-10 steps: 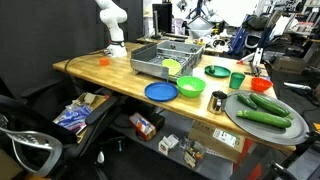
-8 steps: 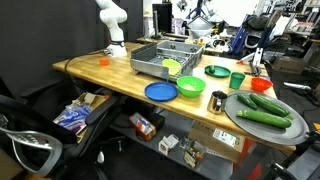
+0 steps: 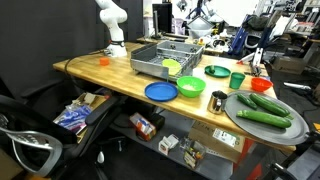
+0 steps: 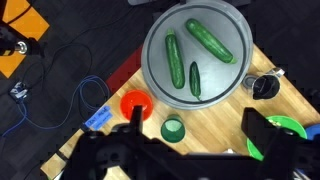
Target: Pick up the green cup from the table and pour its contents in the silver cup.
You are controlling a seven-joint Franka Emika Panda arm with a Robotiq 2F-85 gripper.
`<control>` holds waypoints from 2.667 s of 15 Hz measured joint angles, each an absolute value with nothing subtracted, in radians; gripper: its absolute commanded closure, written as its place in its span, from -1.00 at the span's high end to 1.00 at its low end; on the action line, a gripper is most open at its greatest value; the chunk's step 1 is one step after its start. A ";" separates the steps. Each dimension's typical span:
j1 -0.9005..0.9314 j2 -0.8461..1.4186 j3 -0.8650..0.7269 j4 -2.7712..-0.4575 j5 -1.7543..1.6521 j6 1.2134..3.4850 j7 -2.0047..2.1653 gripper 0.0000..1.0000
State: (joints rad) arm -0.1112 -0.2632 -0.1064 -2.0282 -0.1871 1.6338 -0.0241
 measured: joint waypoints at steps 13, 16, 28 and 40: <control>-0.121 -0.152 -0.128 -2.029 -0.139 1.811 0.172 1.00; -0.124 -0.047 -0.147 -2.017 -0.079 1.875 0.221 1.00; -0.133 0.098 -0.170 -1.951 0.008 1.898 0.174 1.00; -0.191 0.186 -0.178 -1.968 0.271 2.026 -0.006 1.00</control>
State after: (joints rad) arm -0.1910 0.1856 -0.1780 -1.9683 0.2711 2.0260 -0.0061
